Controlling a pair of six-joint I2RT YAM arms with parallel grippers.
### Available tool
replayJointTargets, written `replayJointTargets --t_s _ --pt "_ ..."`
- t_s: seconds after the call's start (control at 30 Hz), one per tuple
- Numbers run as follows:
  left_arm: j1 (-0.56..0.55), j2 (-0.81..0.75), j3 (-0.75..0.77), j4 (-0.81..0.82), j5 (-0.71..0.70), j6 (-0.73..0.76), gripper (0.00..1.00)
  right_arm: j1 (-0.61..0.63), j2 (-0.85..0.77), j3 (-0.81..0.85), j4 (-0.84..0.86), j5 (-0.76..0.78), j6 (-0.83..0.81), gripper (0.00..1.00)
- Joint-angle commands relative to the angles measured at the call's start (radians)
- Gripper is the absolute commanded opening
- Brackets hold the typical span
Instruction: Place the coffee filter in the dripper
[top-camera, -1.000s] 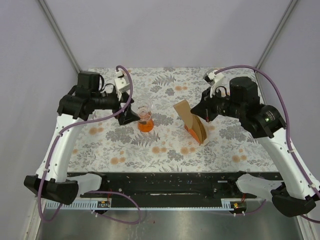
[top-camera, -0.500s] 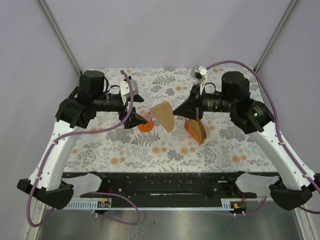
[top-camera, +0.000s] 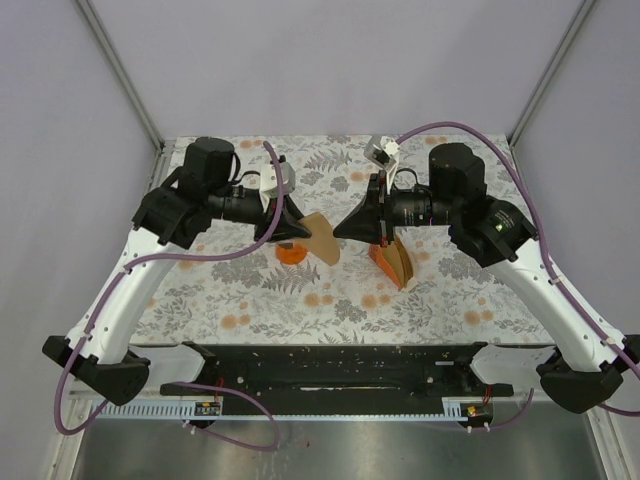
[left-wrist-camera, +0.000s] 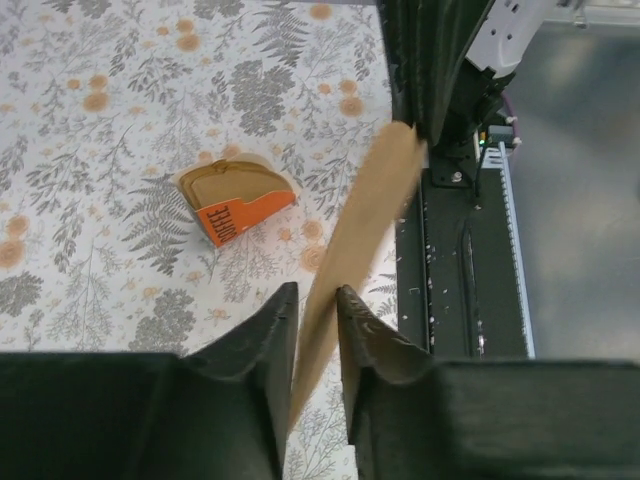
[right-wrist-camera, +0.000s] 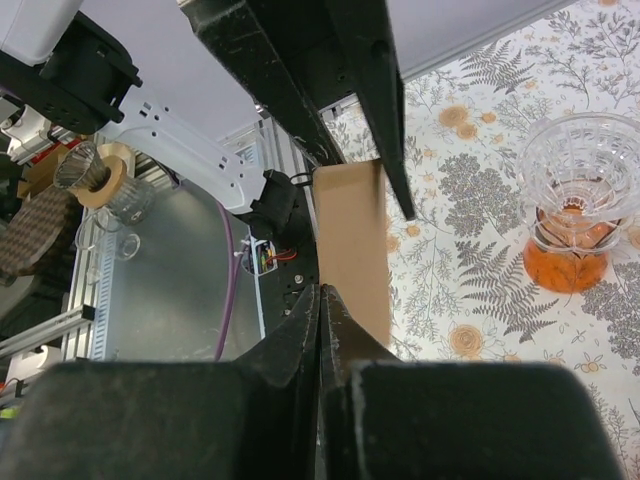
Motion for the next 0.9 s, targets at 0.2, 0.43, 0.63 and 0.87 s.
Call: replayJointTargets --t_s 0.2,0.43,0.63,0.87 --pt "-0.005 -0.021 0.049 0.023 0.128 0.009 0.00 0.011 -0.059 -0.028 0.070 0.061 -0.082 0.27" --pt "0.024 -0.046 0.085 0.022 0.179 -0.008 0.00 0.011 -0.197 -0.250 0.225 0.128 -0.157 0.66" --pt "0.026 -0.046 0.086 0.022 0.217 -0.022 0.00 0.013 -0.173 -0.364 0.427 0.058 -0.023 0.64" --pt "0.030 -0.046 0.083 0.049 0.223 -0.054 0.00 0.013 -0.173 -0.443 0.679 0.063 0.073 0.44"
